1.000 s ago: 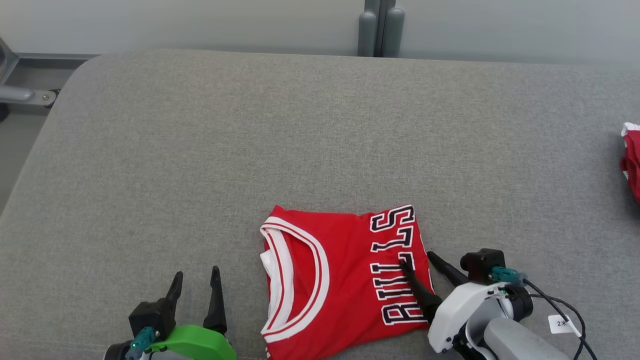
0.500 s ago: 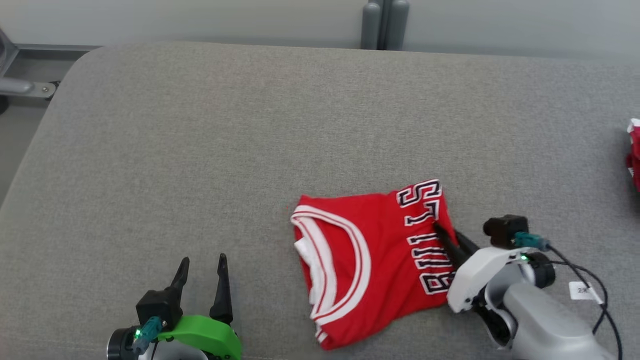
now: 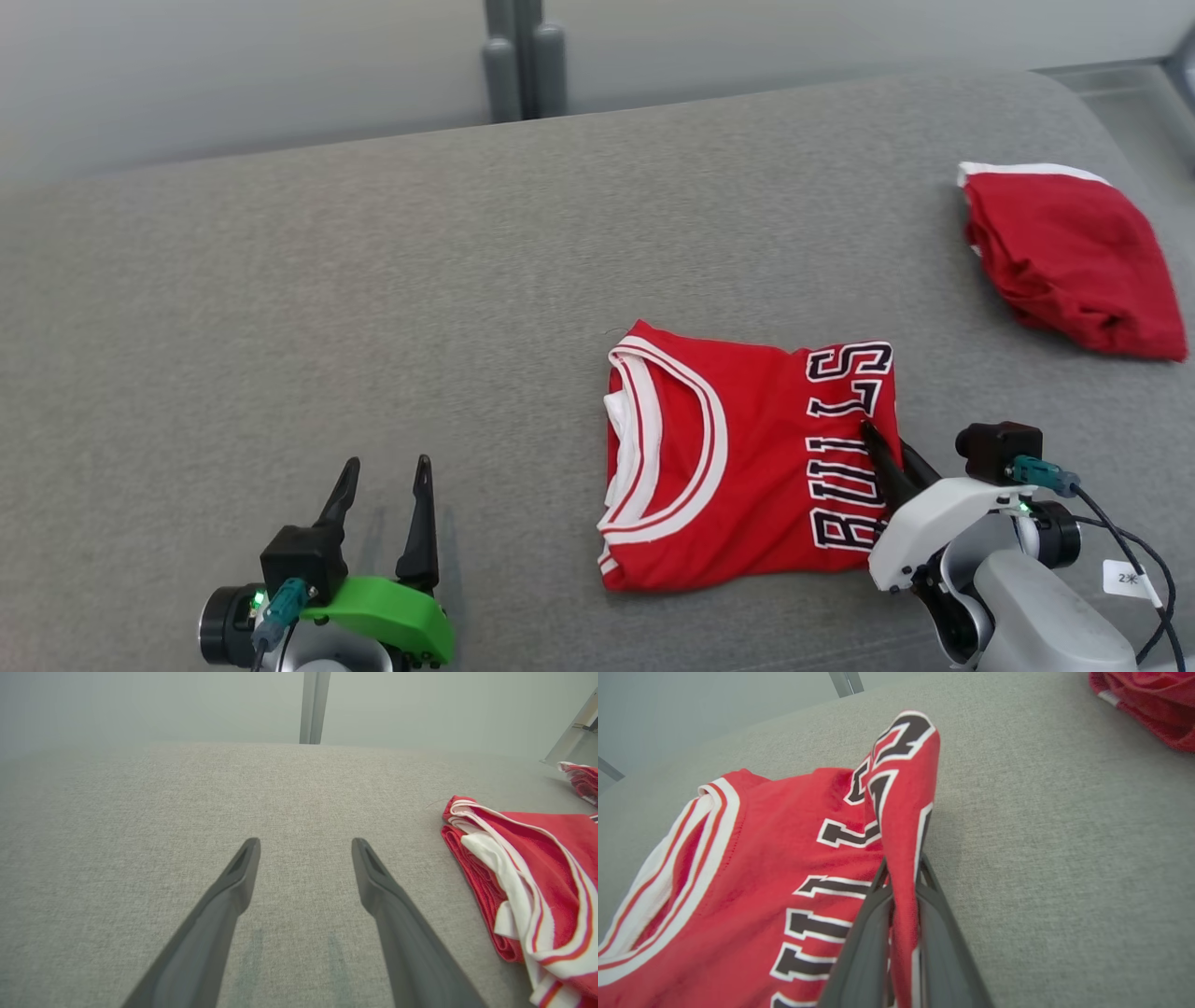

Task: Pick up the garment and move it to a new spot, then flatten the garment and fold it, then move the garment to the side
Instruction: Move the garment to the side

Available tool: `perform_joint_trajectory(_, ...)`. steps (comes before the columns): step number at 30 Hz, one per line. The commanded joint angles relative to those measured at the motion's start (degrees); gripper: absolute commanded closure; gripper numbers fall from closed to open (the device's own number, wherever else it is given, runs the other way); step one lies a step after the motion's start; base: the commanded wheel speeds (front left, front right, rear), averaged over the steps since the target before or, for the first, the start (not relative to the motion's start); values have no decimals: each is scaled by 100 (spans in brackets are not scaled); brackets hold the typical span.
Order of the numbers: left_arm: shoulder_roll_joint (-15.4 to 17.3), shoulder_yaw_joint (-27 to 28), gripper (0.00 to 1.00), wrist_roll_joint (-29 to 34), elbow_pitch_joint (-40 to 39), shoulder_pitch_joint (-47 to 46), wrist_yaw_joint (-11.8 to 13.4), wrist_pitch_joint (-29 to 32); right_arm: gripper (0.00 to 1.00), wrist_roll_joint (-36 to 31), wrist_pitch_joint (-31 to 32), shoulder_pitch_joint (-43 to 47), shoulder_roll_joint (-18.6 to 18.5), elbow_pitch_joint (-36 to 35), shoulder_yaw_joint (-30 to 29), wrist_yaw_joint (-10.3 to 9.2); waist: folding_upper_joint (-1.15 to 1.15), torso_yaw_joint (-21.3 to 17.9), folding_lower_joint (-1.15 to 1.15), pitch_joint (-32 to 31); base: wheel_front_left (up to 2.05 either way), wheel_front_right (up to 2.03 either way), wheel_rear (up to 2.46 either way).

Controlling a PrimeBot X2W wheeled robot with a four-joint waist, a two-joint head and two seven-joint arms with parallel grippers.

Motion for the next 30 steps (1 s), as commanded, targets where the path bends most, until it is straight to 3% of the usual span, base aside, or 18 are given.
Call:
perform_joint_trajectory(1, 21, 0, 0, 66, -30, -97, -25, 3, 100, -62, -15, 80, 18, -29, -45, -12, 0, -1125, 0, -130, 0, 0, 0)
perform_joint_trajectory(6, 22, -26, 0, 44, -37, -178, -46, 3, 100, -92, -15, 127, 144, -82, 19, -11, 0, -1951, 0, -131, 0, 0, 0)
perform_joint_trajectory(12, 22, -206, 0, 56, -98, -320, -72, 3, 100, 0, -15, 135, 207, -154, 100, -11, 0, -2582, 0, -21, 0, 0, 0)
perform_joint_trajectory(19, 30, -491, 0, 163, 63, -730, -163, 3, 100, -41, -15, 187, 210, -518, -1, -11, 0, -2707, 0, 361, 0, 0, 0)
perform_joint_trajectory(24, 31, -344, 0, 310, 66, -723, -120, 3, 100, -145, -15, -202, 307, -660, 372, -10, 0, -2678, 0, 570, 0, 0, 0)
perform_joint_trajectory(30, 30, -242, 0, 485, 59, -819, -172, 3, 100, -190, -15, -1181, 220, -775, 810, -10, 0, -2212, 0, 908, 0, 0, 0)
